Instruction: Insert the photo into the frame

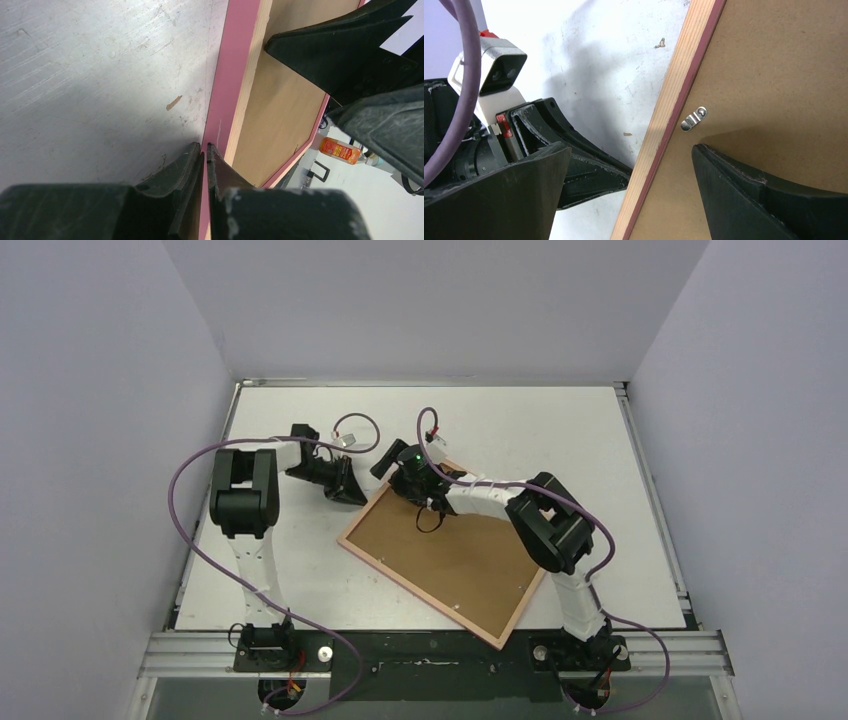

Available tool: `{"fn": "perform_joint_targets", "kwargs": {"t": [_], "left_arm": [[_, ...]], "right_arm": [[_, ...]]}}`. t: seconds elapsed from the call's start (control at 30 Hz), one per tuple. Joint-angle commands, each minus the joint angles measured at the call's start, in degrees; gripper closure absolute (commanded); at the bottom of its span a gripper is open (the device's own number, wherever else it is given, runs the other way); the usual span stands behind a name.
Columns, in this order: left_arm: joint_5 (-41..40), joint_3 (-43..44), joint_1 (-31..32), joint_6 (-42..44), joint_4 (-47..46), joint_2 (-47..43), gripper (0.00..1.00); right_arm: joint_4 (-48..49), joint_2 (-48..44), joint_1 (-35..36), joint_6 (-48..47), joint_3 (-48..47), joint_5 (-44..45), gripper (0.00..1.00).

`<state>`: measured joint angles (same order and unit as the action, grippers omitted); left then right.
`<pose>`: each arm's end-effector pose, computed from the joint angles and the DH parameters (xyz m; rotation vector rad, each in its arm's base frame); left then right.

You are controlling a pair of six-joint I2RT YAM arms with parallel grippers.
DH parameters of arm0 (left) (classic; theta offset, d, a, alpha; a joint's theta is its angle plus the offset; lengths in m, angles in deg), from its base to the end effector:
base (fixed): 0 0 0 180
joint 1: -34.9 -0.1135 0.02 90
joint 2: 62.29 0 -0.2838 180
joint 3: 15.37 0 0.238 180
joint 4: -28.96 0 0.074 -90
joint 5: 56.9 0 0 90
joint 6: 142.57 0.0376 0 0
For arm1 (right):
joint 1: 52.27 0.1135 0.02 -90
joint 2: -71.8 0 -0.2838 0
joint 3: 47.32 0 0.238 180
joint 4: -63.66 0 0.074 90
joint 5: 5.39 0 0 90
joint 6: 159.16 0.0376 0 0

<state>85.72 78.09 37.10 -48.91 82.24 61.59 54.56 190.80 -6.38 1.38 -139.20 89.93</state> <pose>0.3926 -0.0450 0.1324 0.2128 2.7103 -1.3417 0.3222 0.3274 0.1874 0.5668 2.3298 0.9746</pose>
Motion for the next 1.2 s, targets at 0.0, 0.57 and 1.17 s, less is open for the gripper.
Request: {"fn": "perform_joint_targets", "kwargs": {"t": [0.0,0.57,1.17], "left_arm": [[-0.3,-1.1,0.1,1.0,-1.4,-2.6,0.92],[4.2,-1.2,-0.7,-2.1,-2.3,-5.5,0.72],[-2.8,-5.3,1.3,0.6,-3.8,-4.5,0.87]], "right_arm": [[0.1,1.9,0.2,0.9,-2.7,2.9,0.02],[0.9,2.0,0.2,1.6,-1.8,2.5,0.02],[0.6,3.2,0.0,0.9,-2.5,4.6,0.02]]}}
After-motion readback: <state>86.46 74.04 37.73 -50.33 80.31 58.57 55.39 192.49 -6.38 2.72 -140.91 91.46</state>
